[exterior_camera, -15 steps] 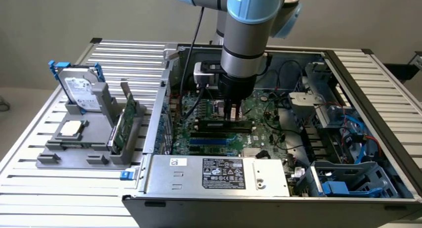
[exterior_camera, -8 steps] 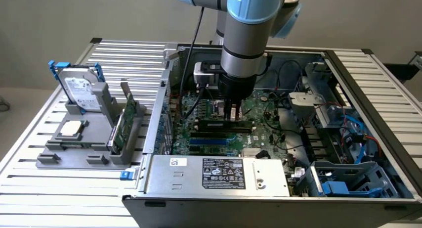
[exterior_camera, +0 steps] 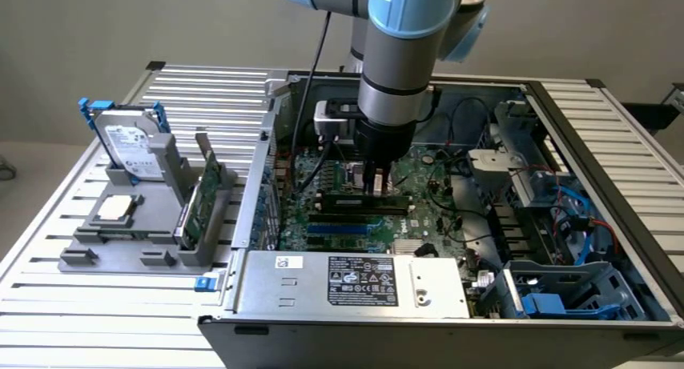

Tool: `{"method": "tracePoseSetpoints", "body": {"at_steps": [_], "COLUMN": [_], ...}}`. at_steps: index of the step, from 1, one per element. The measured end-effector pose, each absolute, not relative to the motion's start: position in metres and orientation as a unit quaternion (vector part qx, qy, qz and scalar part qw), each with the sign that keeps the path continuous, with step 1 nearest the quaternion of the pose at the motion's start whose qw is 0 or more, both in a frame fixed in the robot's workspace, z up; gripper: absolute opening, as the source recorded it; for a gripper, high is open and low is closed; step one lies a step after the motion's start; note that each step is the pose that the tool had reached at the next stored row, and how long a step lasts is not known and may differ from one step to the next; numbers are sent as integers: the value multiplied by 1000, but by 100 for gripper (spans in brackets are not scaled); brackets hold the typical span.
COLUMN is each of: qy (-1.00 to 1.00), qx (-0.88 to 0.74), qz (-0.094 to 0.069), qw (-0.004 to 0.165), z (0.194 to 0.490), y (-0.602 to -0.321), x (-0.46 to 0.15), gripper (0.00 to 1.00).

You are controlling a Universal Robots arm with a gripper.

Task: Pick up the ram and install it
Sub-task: 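Insert the ram into the slot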

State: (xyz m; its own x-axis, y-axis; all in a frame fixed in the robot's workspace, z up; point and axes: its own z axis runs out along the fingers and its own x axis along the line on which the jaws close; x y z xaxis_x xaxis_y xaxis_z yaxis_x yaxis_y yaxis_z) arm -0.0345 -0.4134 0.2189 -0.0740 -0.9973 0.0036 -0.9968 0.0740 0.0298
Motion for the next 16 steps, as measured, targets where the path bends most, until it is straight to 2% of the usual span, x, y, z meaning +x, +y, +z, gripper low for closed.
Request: {"method": "tracePoseSetpoints", "body": {"at_steps": [16], "qy": [-733], "qx": [680], "qz": [-10], "qw": [12], "z": [216], "y": [-413], "x": [-35], "gripper": [14]}}
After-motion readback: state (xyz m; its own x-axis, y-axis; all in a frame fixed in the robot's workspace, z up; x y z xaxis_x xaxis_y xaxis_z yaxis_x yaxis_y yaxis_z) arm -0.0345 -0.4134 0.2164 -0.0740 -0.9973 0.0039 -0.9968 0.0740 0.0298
